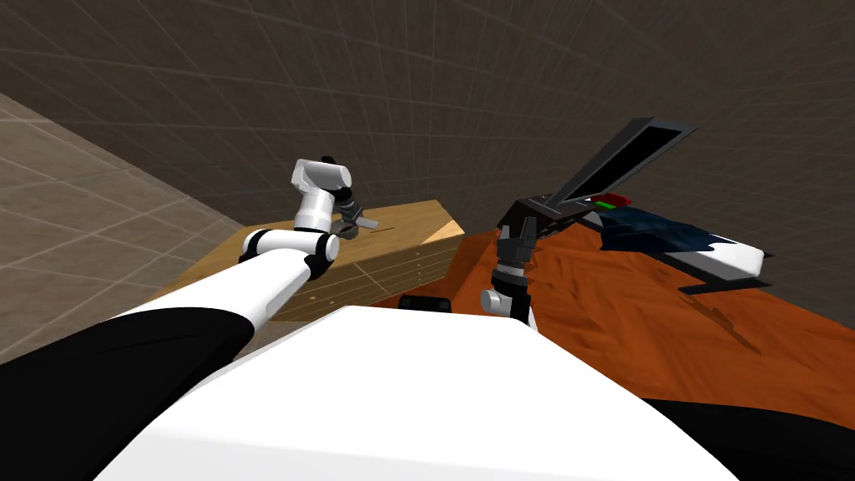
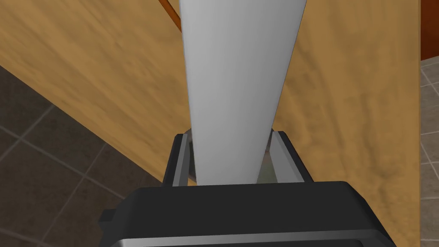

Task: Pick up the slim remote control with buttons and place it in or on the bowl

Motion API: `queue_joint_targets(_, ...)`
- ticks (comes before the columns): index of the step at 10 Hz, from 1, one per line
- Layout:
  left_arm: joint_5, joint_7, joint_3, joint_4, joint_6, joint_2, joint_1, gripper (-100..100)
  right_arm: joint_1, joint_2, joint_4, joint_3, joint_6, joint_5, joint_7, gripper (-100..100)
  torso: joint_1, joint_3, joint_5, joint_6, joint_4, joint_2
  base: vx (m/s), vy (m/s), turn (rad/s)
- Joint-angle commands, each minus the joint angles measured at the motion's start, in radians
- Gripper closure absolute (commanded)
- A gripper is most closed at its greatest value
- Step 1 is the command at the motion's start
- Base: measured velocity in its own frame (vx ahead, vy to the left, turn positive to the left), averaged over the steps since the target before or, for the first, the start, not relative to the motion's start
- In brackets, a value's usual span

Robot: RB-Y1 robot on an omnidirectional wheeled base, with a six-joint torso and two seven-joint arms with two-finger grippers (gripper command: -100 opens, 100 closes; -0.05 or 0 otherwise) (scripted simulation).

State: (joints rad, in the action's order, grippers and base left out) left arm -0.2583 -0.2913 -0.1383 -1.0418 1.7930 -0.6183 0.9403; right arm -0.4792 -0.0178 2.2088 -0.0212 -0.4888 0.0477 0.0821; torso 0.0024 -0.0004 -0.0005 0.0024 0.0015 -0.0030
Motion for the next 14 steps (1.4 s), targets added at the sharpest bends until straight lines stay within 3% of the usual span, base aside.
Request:
queue_joint_targets(1,-0.031,0.008,-0.003,0.023,0.004,-0.047,-0.012,100,0.0,0.0,0.0,0.0,0.0,0.0,0.0,0,0.0,0.0,0.0,0.0,0.0,0.0,-0.024,0.079,-0.296)
queue_joint_targets(3,-0.052,0.015,-0.007,0.044,0.005,-0.082,-0.019,100,0.0,0.0,0.0,0.0,0.0,0.0,0.0,0,0.004,0.0,0.001,-0.002,0.0,0.001,-0.038,0.091,-0.211)
queue_joint_targets(5,-0.092,0.032,-0.019,0.091,0.007,-0.146,-0.034,100,0.0,0.0,0.0,0.0,0.0,0.0,0.0,0,0.004,0.0,0.001,-0.004,0.0,0.0,-0.009,0.066,-0.201)
queue_joint_targets(6,-0.092,0.032,-0.019,0.091,0.007,-0.151,-0.034,100,0.0,0.0,0.0,0.0,0.0,0.0,0.0,0,0.004,0.0,0.001,-0.004,0.0,-0.001,-0.012,0.052,-0.115)
queue_joint_targets(8,-0.132,0.053,-0.034,0.143,0.011,-0.216,-0.051,100,0.0,0.0,0.0,0.0,0.0,0.0,0.0,0,0.002,0.0,0.001,-0.005,0.0,-0.001,-0.009,0.049,-0.198)
queue_joint_targets(9,-0.132,0.053,-0.034,0.143,0.011,-0.221,-0.051,100,0.0,0.0,0.0,0.0,0.0,0.0,0.0,0,0.002,0.0,0.001,-0.006,0.0,-0.001,-0.007,0.046,-0.092)
queue_joint_targets(10,-0.152,0.065,-0.043,0.17,0.012,-0.254,-0.06,100,0.0,0.0,0.0,0.0,0.0,0.0,0.0,0,0.002,-0.001,0.001,-0.007,0.0,-0.001,0.005,0.038,-0.14)
queue_joint_targets(11,-0.152,0.065,-0.043,0.17,0.012,-0.254,-0.06,100,0.0,0.0,0.0,0.0,0.0,0.0,0.0,0,0.002,-0.001,0.001,-0.007,0.0,-0.002,0.003,0.035,-0.082)
queue_joint_targets(12,-0.171,0.078,-0.052,0.198,0.014,-0.287,-0.069,100,0.0,0.0,0.0,0.0,0.0,0.0,0.0,0,0.001,-0.001,0.001,-0.006,0.0,-0.002,0.0,0.04,-0.136)
queue_joint_targets(13,-0.171,0.078,-0.052,0.198,0.014,-0.287,-0.069,100,0.0,0.0,0.0,0.0,0.0,0.0,0.0,0,0.001,-0.001,0.001,-0.007,0.0,-0.002,-0.001,0.032,-0.093)
queue_joint_targets(14,-0.19,0.091,-0.061,0.226,0.016,-0.318,-0.078,100,0.0,0.0,0.0,0.0,0.0,0.0,0.0,0,0.0,-0.001,0.0,-0.006,0.0,-0.002,0.003,0.031,-0.155)
